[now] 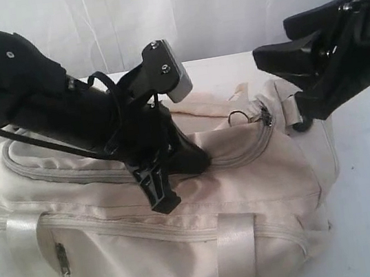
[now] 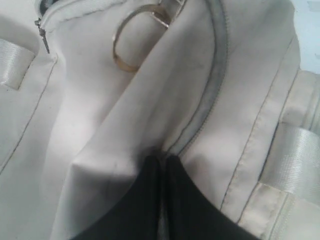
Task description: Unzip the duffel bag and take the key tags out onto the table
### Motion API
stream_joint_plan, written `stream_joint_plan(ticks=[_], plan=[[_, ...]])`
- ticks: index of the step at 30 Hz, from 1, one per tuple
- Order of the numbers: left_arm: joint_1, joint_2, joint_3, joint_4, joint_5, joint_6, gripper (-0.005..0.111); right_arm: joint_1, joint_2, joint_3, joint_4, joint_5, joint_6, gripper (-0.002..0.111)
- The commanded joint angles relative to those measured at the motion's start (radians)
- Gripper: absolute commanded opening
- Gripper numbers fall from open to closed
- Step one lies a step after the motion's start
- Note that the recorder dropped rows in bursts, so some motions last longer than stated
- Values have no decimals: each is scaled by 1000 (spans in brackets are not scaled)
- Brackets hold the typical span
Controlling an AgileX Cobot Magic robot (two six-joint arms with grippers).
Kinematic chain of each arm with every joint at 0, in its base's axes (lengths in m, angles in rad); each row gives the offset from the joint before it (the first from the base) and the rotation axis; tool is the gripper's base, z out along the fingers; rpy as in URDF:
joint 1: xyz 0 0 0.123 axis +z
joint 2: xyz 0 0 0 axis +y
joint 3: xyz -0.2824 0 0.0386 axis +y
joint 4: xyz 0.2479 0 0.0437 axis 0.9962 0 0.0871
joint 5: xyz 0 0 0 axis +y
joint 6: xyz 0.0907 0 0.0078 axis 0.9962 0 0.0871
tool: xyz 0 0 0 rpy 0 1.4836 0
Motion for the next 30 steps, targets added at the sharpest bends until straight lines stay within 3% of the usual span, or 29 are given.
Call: stream_joint_plan(ticks=[1,11,17,30], plan=[[1,-5,6,3,25,0,5,-9,23,-7,10,75,-4,54],[1,-5,6,18,25,0,5,-9,212,-100,10,-148,51,54],[1,-5,6,18,25,0,5,-5,297,-186,10,-294,53,46],[1,-5,6,22,25,0,5,-5,361,-228,10,-335,279,44]])
